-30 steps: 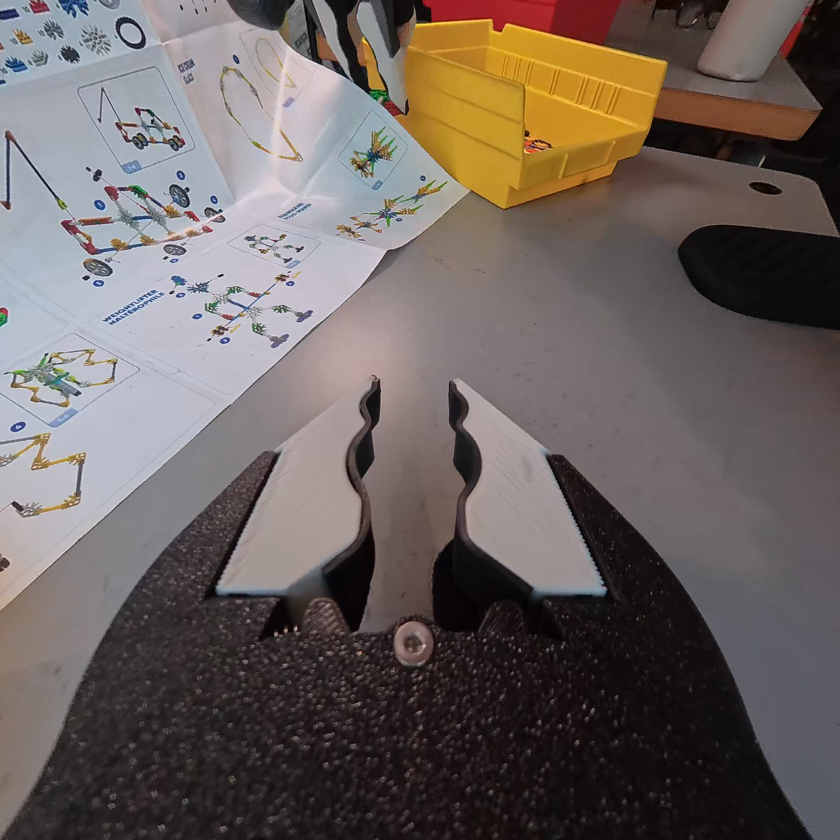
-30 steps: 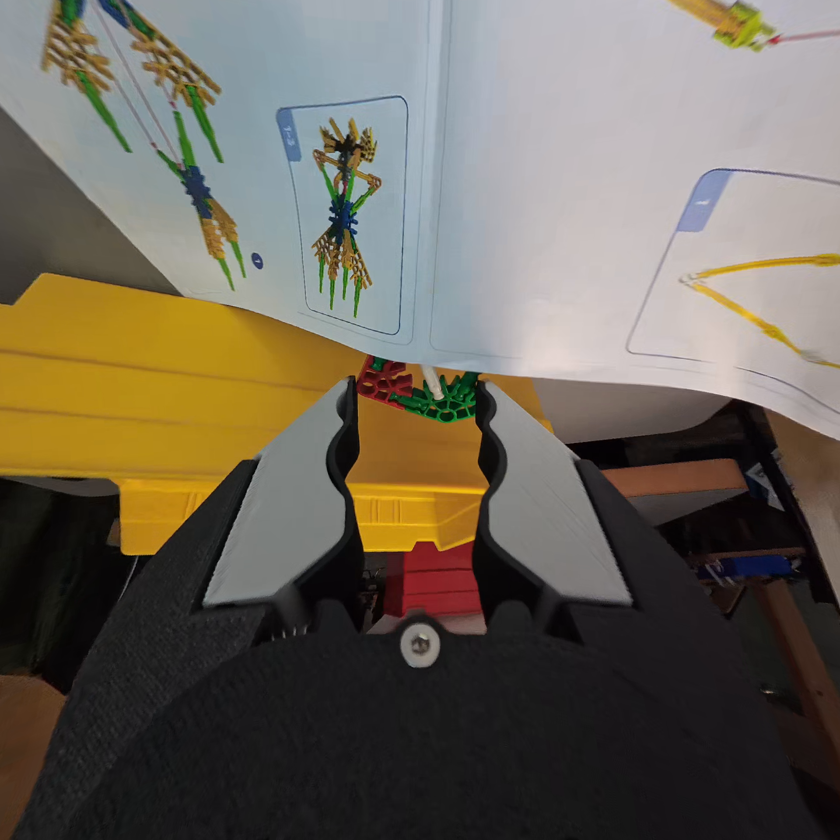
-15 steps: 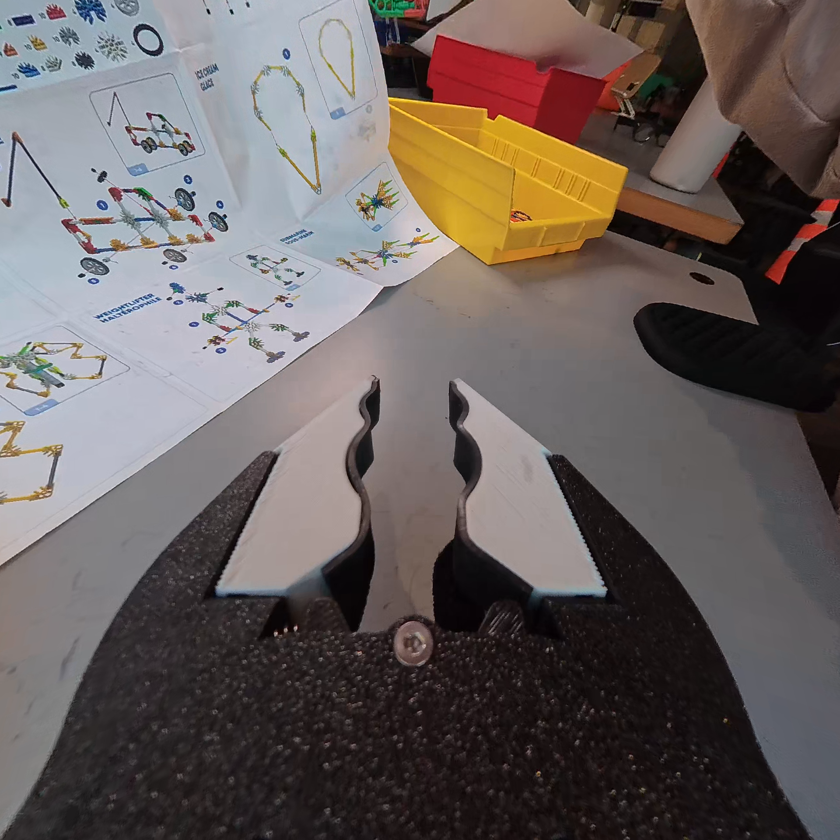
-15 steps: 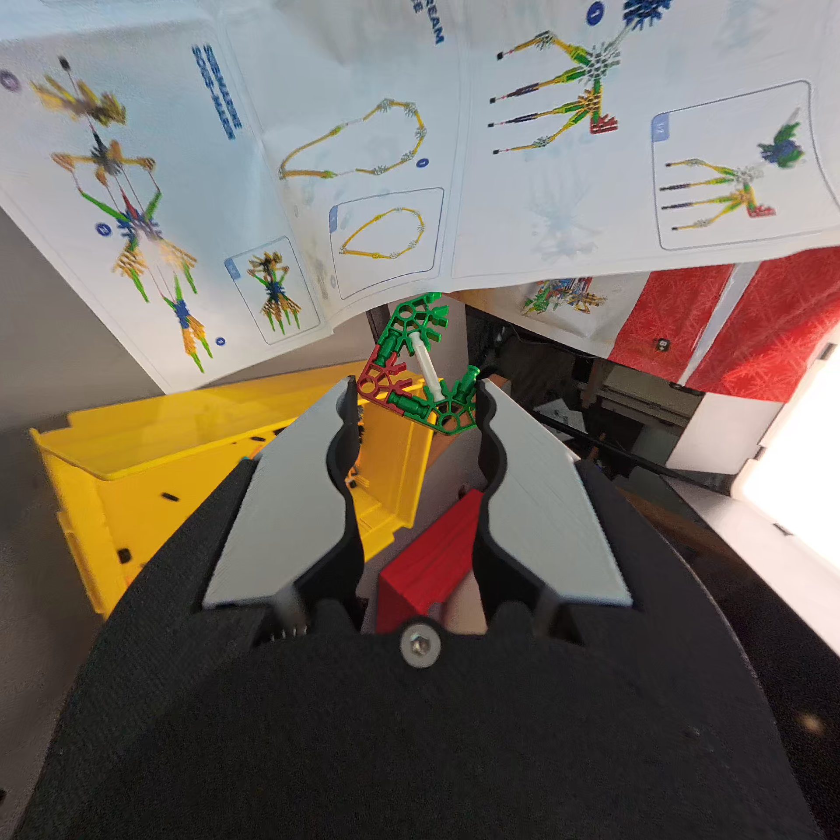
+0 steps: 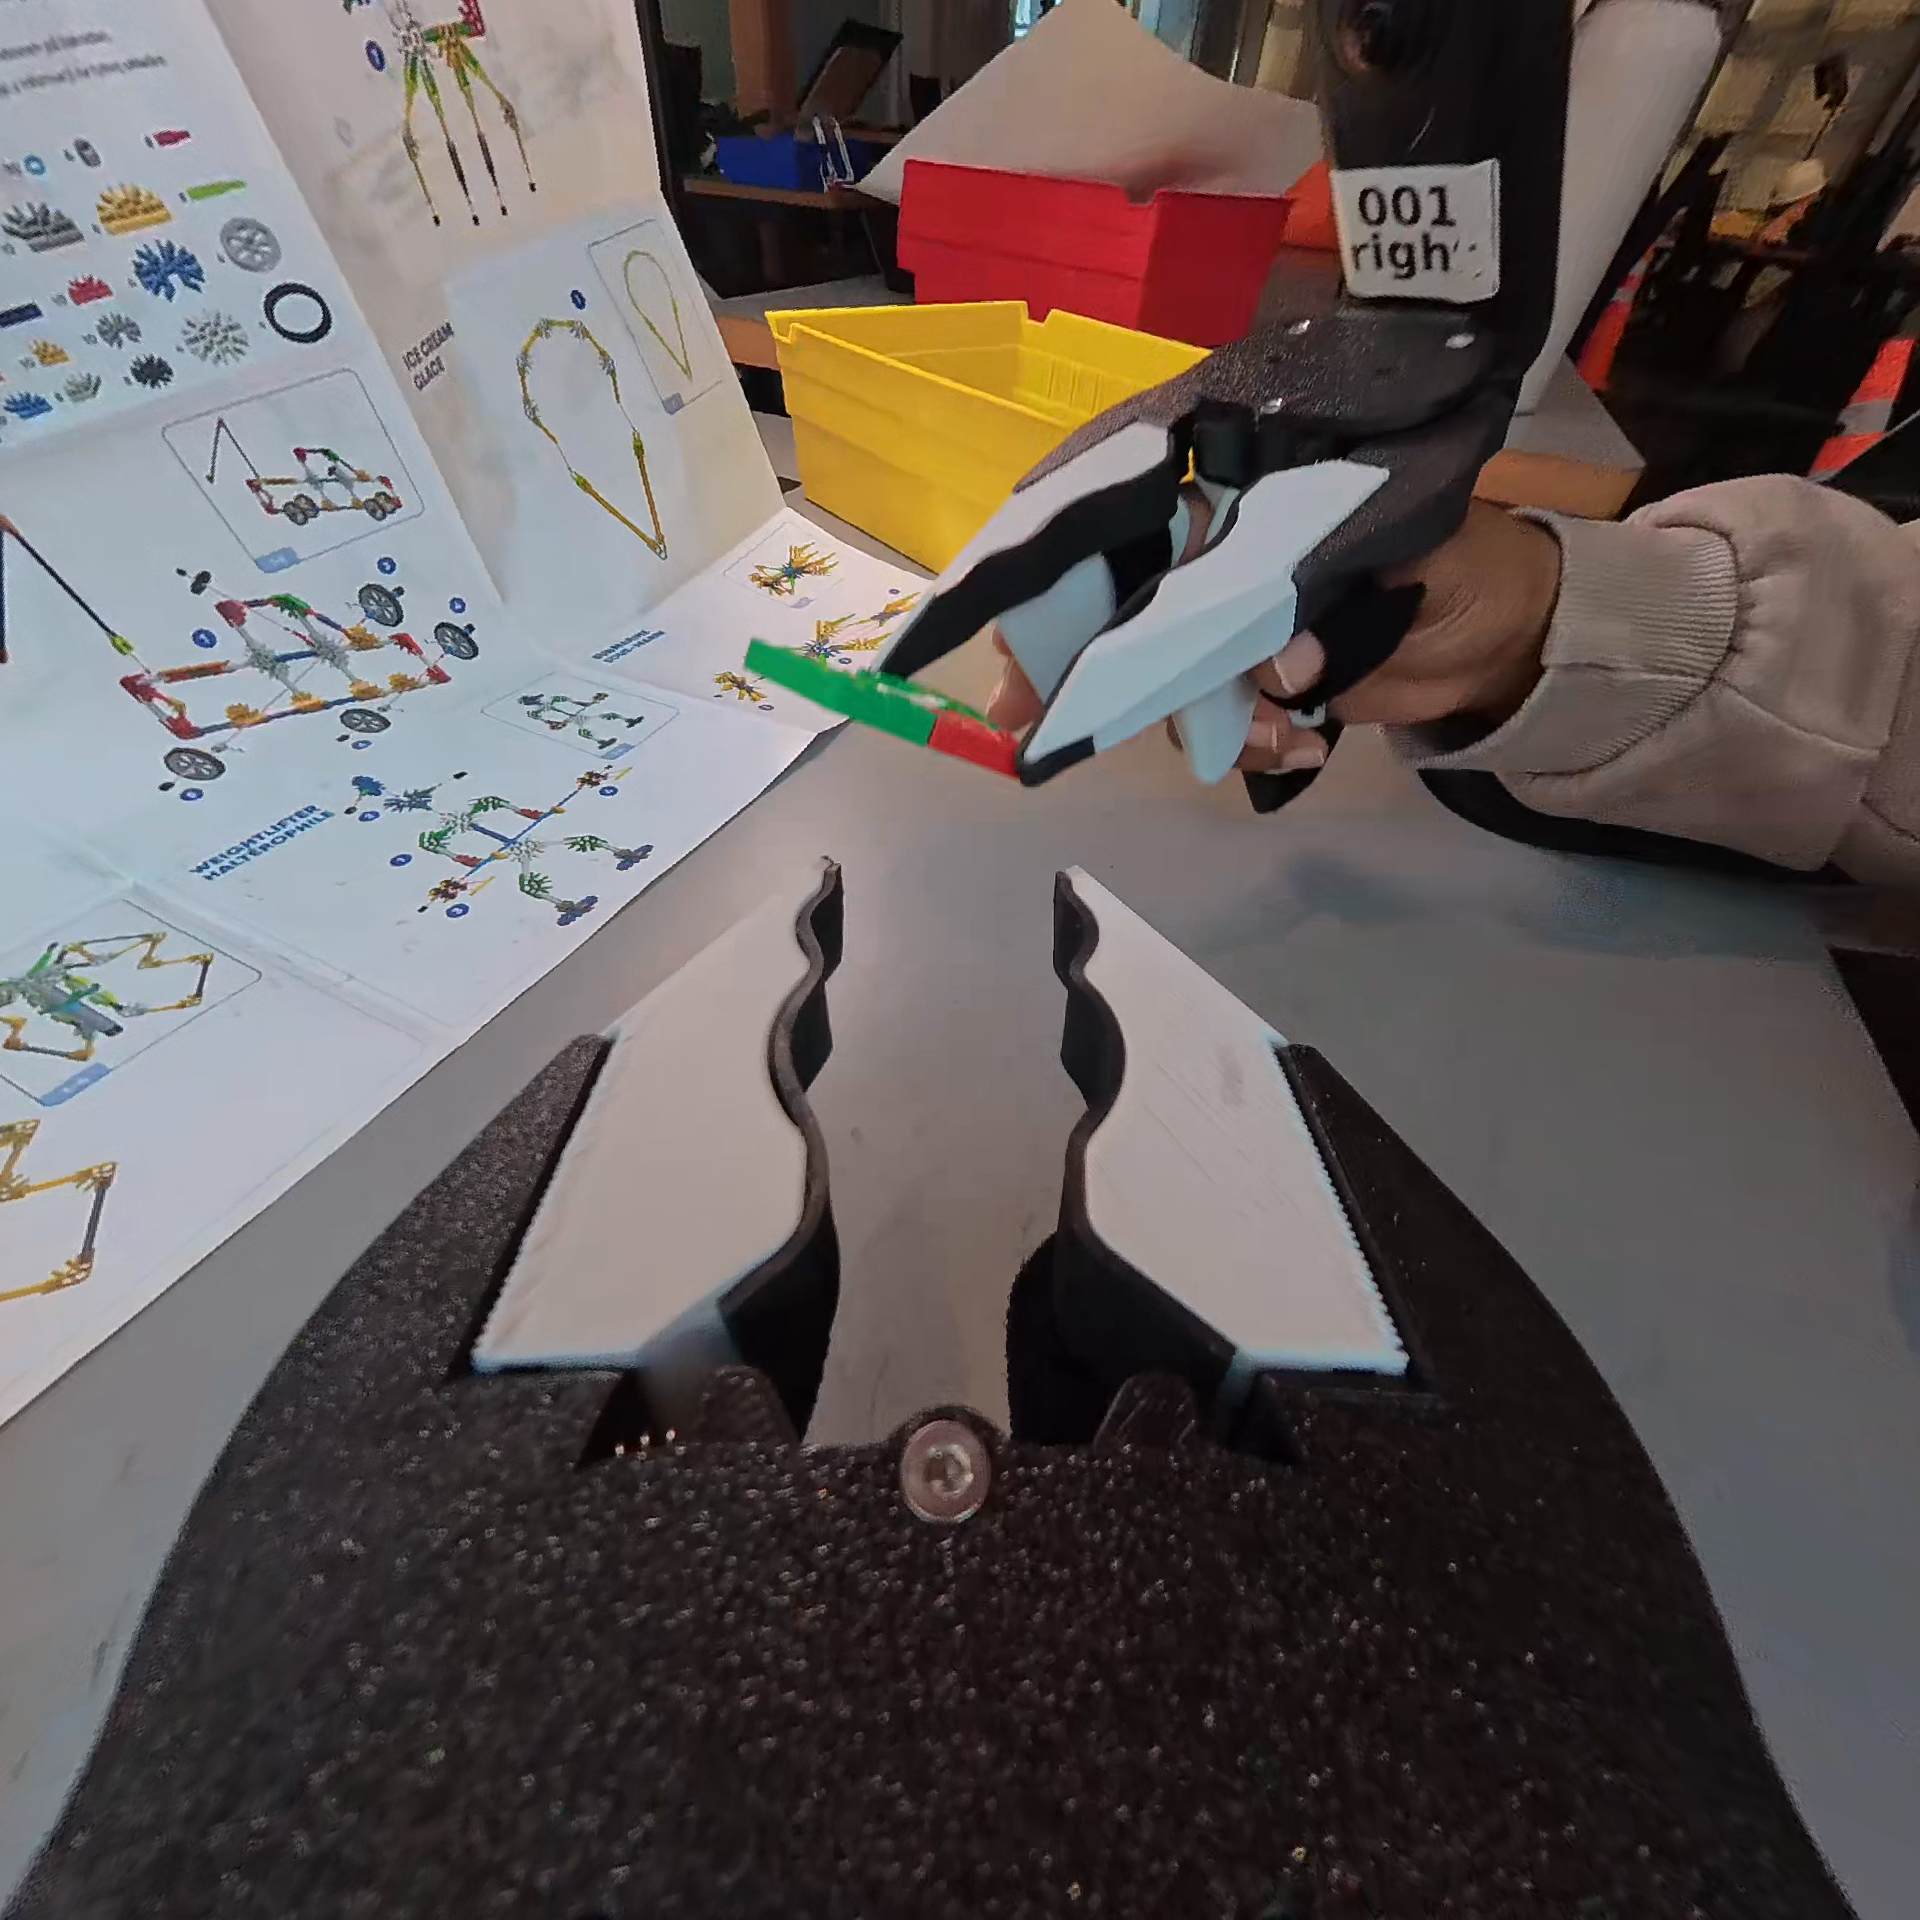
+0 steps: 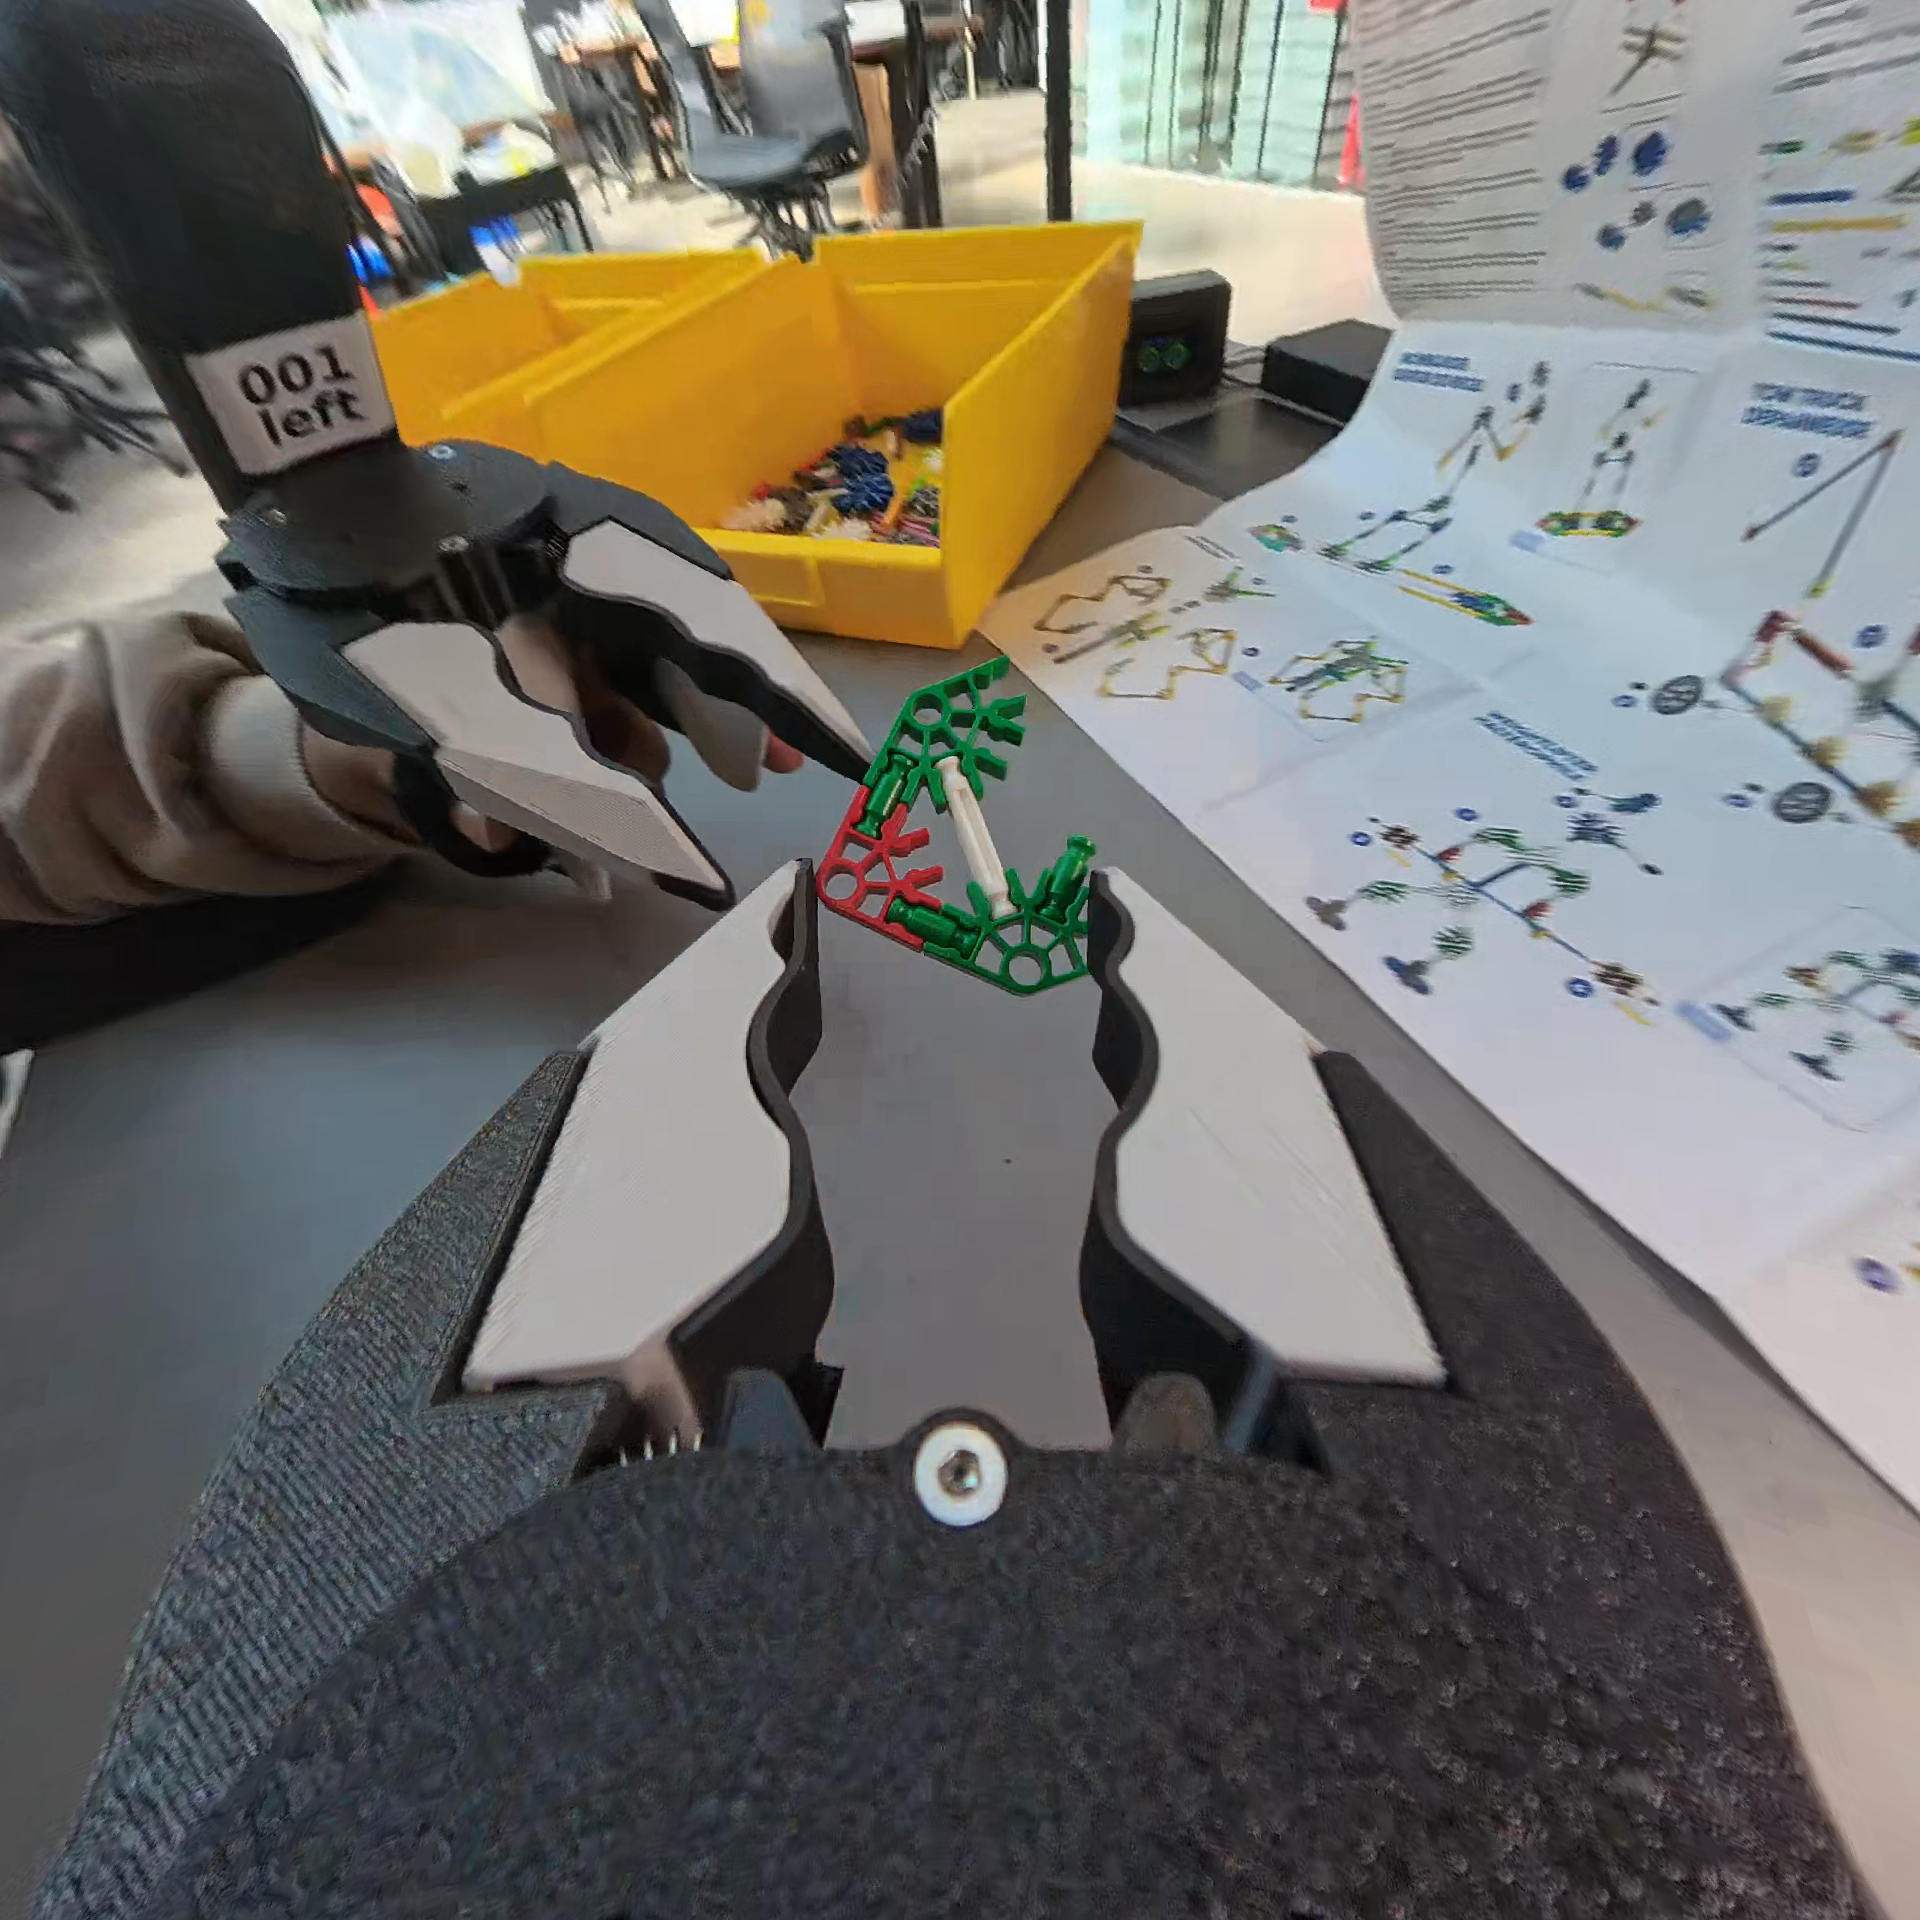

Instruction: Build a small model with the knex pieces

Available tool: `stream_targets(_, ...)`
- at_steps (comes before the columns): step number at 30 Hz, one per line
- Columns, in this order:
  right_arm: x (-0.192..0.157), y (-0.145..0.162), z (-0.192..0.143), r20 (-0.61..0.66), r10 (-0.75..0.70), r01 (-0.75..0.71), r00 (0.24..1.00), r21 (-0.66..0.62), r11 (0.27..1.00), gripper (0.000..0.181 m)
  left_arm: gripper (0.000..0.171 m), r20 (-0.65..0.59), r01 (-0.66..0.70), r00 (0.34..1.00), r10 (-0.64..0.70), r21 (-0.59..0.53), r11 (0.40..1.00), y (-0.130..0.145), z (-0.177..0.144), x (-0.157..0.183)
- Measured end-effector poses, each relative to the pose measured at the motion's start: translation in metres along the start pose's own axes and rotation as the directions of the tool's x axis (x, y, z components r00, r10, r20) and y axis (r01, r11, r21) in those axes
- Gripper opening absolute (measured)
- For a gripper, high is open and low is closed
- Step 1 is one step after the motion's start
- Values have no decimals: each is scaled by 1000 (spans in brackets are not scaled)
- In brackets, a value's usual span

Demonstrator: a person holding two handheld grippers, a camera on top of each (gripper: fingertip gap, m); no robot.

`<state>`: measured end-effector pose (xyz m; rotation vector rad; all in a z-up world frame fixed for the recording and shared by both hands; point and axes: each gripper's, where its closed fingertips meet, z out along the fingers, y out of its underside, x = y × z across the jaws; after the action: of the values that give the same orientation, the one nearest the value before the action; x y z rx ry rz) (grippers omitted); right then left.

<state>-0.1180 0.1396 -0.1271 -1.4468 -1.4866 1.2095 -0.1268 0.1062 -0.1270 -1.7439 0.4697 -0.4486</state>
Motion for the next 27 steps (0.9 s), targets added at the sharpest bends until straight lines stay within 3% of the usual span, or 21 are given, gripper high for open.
stream_targets(3,-19,-2,11,67,16,-22,998,87,996,50,39,-10,-54,998,54,7,999,-2,2,10)
stream_targets(5,-24,-10,9,29,-109,104,994,123,987,51,35,-65,-18,998,20,33,999,-7,1,18)
stream_targets(9,-31,-20,-3,-40,-282,284,959,164,945,50,38,-198,155,970,-141,54,987,-12,0,28)
stream_targets(14,-32,-21,-14,-153,-486,504,861,125,855,50,38,-385,385,861,-333,64,921,-24,-4,39)
stream_targets(18,-42,-16,-10,-179,-570,590,802,83,803,50,38,-355,435,852,-385,69,898,-24,-3,29)
stream_targets(22,-46,-11,-3,-231,-664,683,711,1,731,50,8,-304,408,876,-375,50,912,-18,-1,26)
stream_targets(24,-45,-8,-3,-202,-632,648,748,17,761,42,4,-267,363,900,-343,26,932,-14,-1,23)
stream_targets(27,-50,-4,-4,-54,-480,483,875,79,872,46,4,-241,232,943,-230,-19,973,-5,-1,25)
